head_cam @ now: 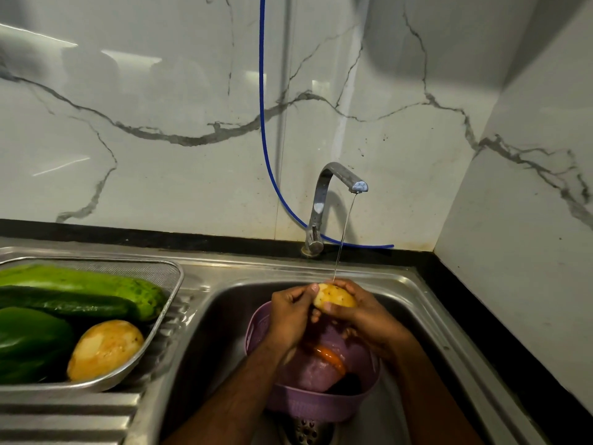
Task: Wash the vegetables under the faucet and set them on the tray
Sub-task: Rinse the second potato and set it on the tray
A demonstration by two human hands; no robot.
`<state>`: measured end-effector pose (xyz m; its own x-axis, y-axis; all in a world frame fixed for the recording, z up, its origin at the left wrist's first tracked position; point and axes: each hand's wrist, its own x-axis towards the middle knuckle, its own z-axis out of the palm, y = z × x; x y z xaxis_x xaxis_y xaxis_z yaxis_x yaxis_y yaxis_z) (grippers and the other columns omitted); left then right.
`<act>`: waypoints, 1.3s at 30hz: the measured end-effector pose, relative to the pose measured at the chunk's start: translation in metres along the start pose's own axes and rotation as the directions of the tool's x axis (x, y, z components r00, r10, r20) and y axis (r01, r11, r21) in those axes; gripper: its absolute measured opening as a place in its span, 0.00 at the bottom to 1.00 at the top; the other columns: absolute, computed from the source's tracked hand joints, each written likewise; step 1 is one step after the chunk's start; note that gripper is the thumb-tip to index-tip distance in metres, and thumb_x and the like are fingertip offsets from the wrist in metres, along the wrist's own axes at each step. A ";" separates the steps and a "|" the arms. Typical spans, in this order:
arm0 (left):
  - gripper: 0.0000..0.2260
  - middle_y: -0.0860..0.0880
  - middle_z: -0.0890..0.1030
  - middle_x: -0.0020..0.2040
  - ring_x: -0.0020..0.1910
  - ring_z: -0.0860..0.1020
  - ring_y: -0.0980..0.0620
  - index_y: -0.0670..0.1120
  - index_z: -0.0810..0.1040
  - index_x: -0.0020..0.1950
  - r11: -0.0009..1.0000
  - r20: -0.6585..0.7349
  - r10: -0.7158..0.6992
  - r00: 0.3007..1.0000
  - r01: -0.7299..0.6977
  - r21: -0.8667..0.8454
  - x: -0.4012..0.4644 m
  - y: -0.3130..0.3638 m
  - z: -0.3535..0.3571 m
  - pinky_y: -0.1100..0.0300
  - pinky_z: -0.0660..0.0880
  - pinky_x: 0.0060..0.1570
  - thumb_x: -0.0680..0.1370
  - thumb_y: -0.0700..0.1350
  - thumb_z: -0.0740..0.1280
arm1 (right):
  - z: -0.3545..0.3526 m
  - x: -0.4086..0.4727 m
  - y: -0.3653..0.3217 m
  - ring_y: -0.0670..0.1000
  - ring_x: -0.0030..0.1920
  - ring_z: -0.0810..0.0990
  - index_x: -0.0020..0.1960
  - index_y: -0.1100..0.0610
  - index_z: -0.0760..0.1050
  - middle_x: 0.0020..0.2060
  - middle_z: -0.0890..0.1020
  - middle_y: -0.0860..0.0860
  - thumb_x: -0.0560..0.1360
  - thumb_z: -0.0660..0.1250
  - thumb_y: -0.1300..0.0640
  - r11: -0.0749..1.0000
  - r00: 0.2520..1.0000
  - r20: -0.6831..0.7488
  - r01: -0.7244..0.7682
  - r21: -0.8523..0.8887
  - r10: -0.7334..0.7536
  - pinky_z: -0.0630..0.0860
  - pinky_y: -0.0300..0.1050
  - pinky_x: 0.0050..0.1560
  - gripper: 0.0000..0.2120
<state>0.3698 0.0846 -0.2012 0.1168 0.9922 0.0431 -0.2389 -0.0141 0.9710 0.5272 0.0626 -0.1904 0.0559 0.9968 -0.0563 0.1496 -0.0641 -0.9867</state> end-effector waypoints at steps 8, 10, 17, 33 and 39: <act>0.10 0.40 0.85 0.42 0.38 0.81 0.47 0.40 0.85 0.51 0.996 0.020 -0.072 0.997 0.073 -0.045 -0.001 0.003 0.002 0.58 0.77 0.34 0.82 0.44 0.65 | 0.008 -0.005 -0.002 0.49 0.60 0.77 0.64 0.43 0.72 0.61 0.74 0.47 0.70 0.81 0.51 0.957 0.995 -0.080 0.038 -0.289 -0.064 0.78 0.48 0.63 0.27; 0.10 0.42 0.85 0.42 0.40 0.81 0.45 0.45 0.84 0.53 0.995 0.048 -0.086 0.995 0.088 -0.042 -0.001 0.003 0.001 0.54 0.77 0.38 0.83 0.44 0.63 | 0.010 -0.007 -0.002 0.51 0.58 0.82 0.63 0.42 0.73 0.59 0.80 0.49 0.75 0.76 0.48 0.982 0.997 -0.070 0.027 -0.188 -0.041 0.80 0.55 0.63 0.19; 0.14 0.44 0.84 0.56 0.54 0.83 0.49 0.46 0.79 0.66 0.999 0.115 -0.032 0.993 0.029 0.026 -0.003 0.002 0.000 0.56 0.80 0.54 0.80 0.38 0.66 | 0.026 -0.004 -0.009 0.50 0.27 0.80 0.62 0.59 0.79 0.38 0.85 0.60 0.85 0.55 0.40 0.985 0.980 -0.137 -0.126 0.117 0.142 0.73 0.39 0.22 0.25; 0.19 0.45 0.82 0.56 0.51 0.83 0.47 0.51 0.71 0.68 0.988 0.086 -0.139 0.987 0.145 -0.059 -0.004 0.000 -0.006 0.50 0.83 0.52 0.79 0.43 0.70 | 0.041 0.001 -0.007 0.48 0.28 0.74 0.66 0.53 0.73 0.43 0.80 0.63 0.82 0.63 0.40 0.957 0.983 -0.026 -0.169 0.236 0.180 0.69 0.39 0.24 0.20; 0.15 0.45 0.84 0.56 0.58 0.81 0.44 0.48 0.81 0.60 0.997 0.095 -0.063 0.994 0.059 0.040 0.003 0.003 -0.014 0.50 0.80 0.57 0.77 0.33 0.67 | 0.037 -0.004 -0.008 0.46 0.22 0.75 0.52 0.56 0.83 0.32 0.83 0.58 0.80 0.64 0.36 0.990 0.992 -0.107 -0.085 -0.117 0.072 0.67 0.37 0.21 0.23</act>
<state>0.3562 0.0889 -0.2017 0.2222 0.9750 0.0044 -0.1927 0.0395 0.9805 0.4892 0.0612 -0.1875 0.1717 0.9789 -0.1109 0.2587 -0.1534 -0.9537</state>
